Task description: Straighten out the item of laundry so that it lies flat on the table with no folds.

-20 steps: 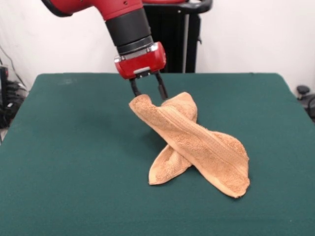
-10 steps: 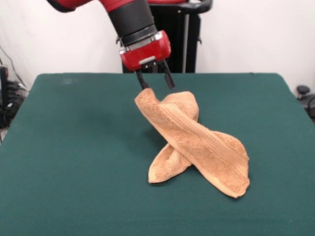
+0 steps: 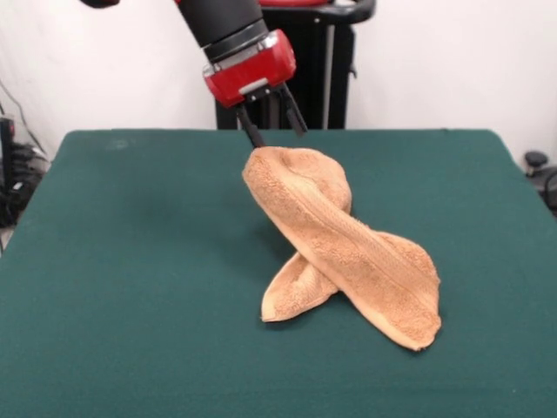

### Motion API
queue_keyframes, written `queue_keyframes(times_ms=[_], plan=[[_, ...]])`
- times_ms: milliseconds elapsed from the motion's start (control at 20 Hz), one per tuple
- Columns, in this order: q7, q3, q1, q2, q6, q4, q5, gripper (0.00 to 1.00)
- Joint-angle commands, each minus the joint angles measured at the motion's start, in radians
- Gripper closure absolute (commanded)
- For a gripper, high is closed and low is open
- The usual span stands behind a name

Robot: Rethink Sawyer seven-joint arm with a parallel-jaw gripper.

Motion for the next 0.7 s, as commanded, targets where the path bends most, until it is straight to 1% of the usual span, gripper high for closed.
queue_keyframes(times_ms=[50, 150, 250, 300, 400, 550, 650, 700], plan=[[0.058, 0.090, 0.027, 0.003, 0.156, -0.036, 0.066, 0.00], [0.058, 0.071, 0.033, 0.048, 0.122, -0.055, 0.051, 0.00], [0.057, 0.080, 0.032, 0.051, 0.135, -0.067, 0.062, 0.00], [0.051, 0.097, 0.024, 0.037, 0.138, -0.067, 0.064, 0.00], [0.053, 0.094, 0.020, -0.029, 0.191, -0.057, 0.081, 0.00], [0.037, 0.092, 0.013, -0.031, 0.168, -0.073, 0.058, 0.00], [0.030, 0.114, 0.006, -0.069, 0.209, -0.068, 0.073, 0.00], [0.036, 0.109, 0.004, -0.091, 0.225, -0.059, 0.079, 0.00]])
